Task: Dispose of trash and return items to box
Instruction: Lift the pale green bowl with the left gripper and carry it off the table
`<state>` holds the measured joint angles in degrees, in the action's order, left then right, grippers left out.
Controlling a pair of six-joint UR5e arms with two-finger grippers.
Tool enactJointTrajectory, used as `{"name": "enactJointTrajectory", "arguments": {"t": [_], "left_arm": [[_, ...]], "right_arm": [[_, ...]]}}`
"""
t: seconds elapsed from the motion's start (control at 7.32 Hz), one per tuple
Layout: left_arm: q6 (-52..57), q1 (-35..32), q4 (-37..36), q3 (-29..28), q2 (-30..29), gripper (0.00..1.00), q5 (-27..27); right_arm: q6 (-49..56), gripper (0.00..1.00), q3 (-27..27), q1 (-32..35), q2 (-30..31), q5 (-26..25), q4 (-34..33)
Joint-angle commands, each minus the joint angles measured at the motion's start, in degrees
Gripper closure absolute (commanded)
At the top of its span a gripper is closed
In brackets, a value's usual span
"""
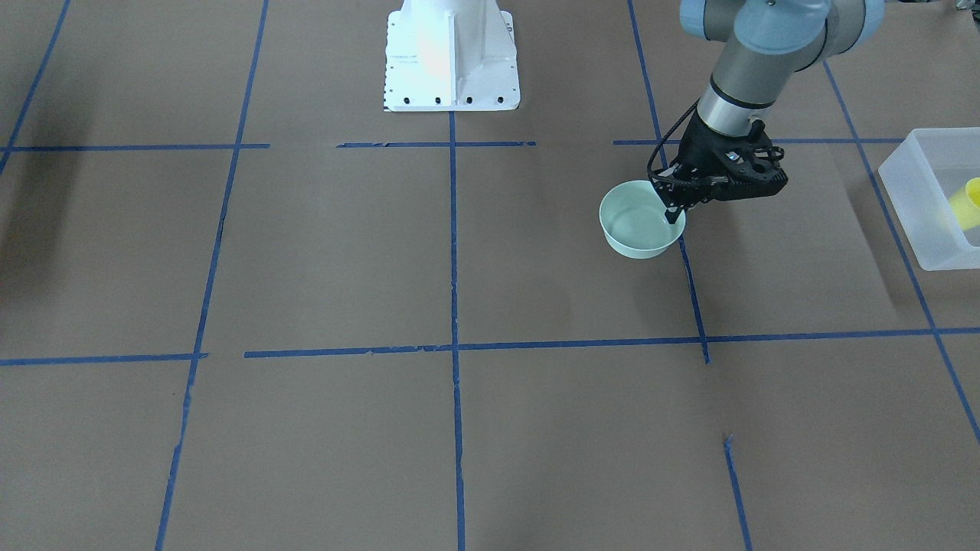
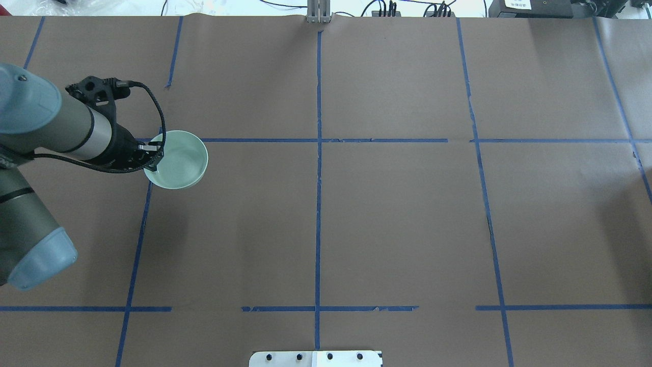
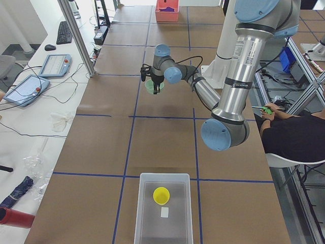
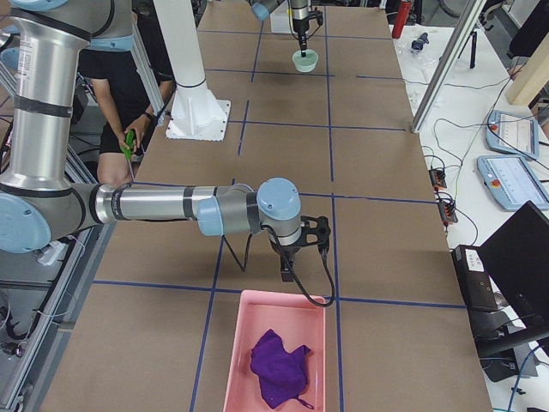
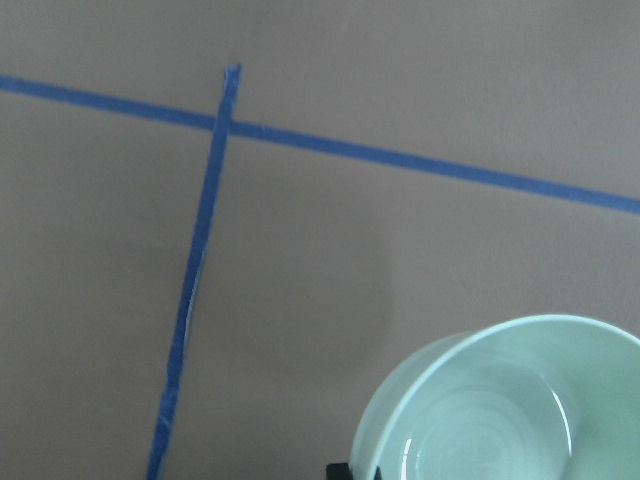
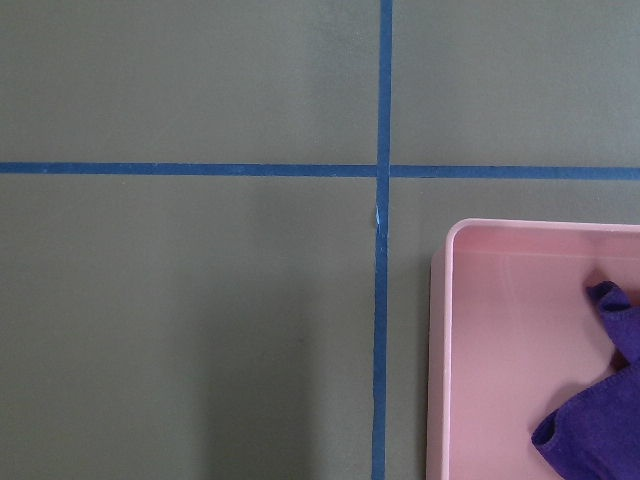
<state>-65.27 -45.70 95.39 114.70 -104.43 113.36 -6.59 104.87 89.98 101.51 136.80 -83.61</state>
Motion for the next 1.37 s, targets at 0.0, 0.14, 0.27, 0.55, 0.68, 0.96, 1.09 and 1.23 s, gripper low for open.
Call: {"name": "enactJointTrajectory", "arguments": {"t": [0.0,0.14,0.27,0.55,0.68,0.96,1.09,1.23], "left_arm": [[11.95,-7.53,-1.43,-2.01,0.46,1.0,4.4],[15.66,-9.91,-1.61,-3.42,0.81,1.0,4.5],[18.66,-11.76,-1.61,-4.82,1.51,1.0,4.5],[27.35,-17.12,-1.35,-7.9,3.34,1.0,5.63],[32.87,-20.97,-1.26,-9.74,3.71,1.0,7.38],[42.2,-27.14,-1.52,-10.64,6.42,1.0,7.23],[47.46,-30.47,-1.44,-11.16,8.52,1.0,7.05],[53.09,-33.9,-1.44,-13.17,9.15,1.0,6.7]], "right_arm": [[-0.36,0.0,-3.07,0.2,-3.66,0.57,-0.58],[-0.36,0.0,-5.18,0.2,-5.17,0.75,-0.41],[-0.44,0.0,-5.46,0.2,-5.53,1.62,-0.58],[-0.45,0.0,-5.29,0.2,-5.62,4.51,-0.85],[-0.45,0.0,-5.12,0.29,-5.53,5.14,-0.85],[-0.45,0.0,-4.85,0.29,-5.36,5.06,-0.59],[-0.45,0.0,-4.76,0.29,-5.36,5.06,-0.59],[-0.45,0.0,-4.76,0.29,-5.18,4.97,-0.5]]}}
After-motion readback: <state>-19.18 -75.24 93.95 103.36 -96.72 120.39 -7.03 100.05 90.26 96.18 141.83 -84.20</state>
